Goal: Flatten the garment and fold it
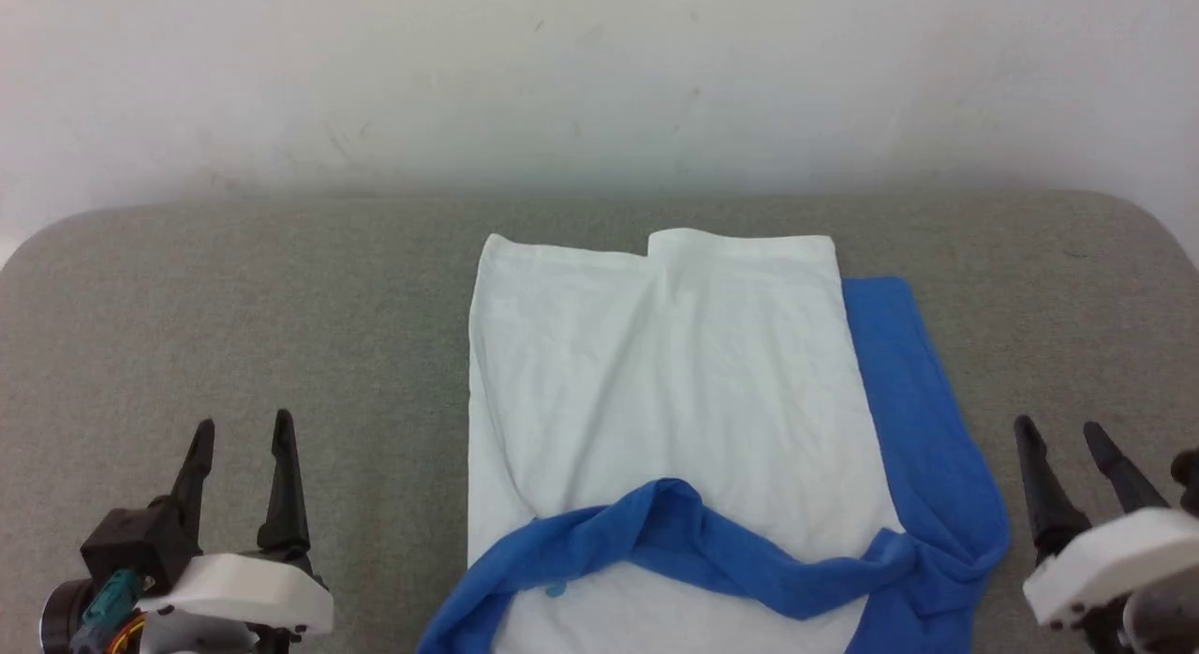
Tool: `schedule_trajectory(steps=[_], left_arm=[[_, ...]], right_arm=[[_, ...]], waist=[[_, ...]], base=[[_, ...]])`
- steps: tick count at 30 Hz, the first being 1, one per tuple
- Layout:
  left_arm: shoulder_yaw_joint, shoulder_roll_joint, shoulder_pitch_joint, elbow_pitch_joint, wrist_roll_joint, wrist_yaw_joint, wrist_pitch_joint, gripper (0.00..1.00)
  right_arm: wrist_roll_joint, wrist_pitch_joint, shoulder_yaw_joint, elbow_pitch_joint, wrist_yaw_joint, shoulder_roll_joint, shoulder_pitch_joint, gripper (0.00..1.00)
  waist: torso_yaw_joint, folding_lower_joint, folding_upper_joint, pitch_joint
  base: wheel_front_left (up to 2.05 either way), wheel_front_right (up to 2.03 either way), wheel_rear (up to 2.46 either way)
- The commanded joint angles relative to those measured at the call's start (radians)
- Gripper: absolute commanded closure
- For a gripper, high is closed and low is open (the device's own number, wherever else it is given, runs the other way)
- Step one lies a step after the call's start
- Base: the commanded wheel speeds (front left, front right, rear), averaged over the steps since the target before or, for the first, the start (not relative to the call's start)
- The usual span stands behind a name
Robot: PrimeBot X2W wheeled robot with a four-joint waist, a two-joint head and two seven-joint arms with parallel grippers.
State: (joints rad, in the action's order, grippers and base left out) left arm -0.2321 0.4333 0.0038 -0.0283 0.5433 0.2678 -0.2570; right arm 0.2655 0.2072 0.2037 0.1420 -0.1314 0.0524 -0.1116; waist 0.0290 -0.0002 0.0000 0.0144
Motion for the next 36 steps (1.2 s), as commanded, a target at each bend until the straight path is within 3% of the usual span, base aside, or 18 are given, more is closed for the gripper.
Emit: schedule_trajectory(steps=[1,9,20,27,34,35,36], left_arm=[[0.011,0.005,0.022,0.025,-0.013,0.008,-0.005,0.00],[0.024,-0.020,0.027,0.118,-0.023,-0.003,-0.005,0.00],[0.023,-0.101,-0.116,0.132,-0.048,-0.091,-0.005,0.00],[0.037,-0.141,-0.173,0.100,-0.079,-0.136,-0.005,0.00],[0.066,-0.181,-0.184,0.074,-0.106,-0.170,-0.005,0.00],[0.070,-0.186,-0.183,0.069,-0.109,-0.175,-0.005,0.00],[0.073,-0.191,-0.182,0.065,-0.112,-0.181,-0.005,0.00]], right_arm=[[0.012,0.005,0.011,-0.043,0.001,0.004,0.057,0.00],[0.098,0.096,0.040,-0.372,0.001,0.110,0.370,0.00],[0.074,0.342,0.053,-0.778,0.001,0.221,0.796,0.00],[-0.012,0.391,0.050,-0.926,0.001,0.254,0.932,0.00],[-0.038,0.432,0.035,-1.052,0.001,0.252,0.945,0.00],[-0.035,0.461,0.034,-1.076,0.001,0.246,0.941,0.24],[-0.032,0.481,0.034,-1.094,0.001,0.243,0.937,0.64]], waist=[[0.017,0.0002,0.0000,0.022],[0.080,0.0002,0.0000,0.127],[0.181,0.0002,0.0000,0.306],[0.207,0.0002,0.0000,0.371],[0.206,0.0002,0.0000,0.377],[0.205,0.0002,0.0000,0.374],[0.204,0.0002,0.0000,0.369]], base=[[0.00,0.00,0.00],[0.00,0.00,0.00],[0.00,0.00,0.00],[0.00,0.00,0.00],[0.00,0.00,0.00],[0.00,0.00,0.00],[0.00,0.00,0.00]])
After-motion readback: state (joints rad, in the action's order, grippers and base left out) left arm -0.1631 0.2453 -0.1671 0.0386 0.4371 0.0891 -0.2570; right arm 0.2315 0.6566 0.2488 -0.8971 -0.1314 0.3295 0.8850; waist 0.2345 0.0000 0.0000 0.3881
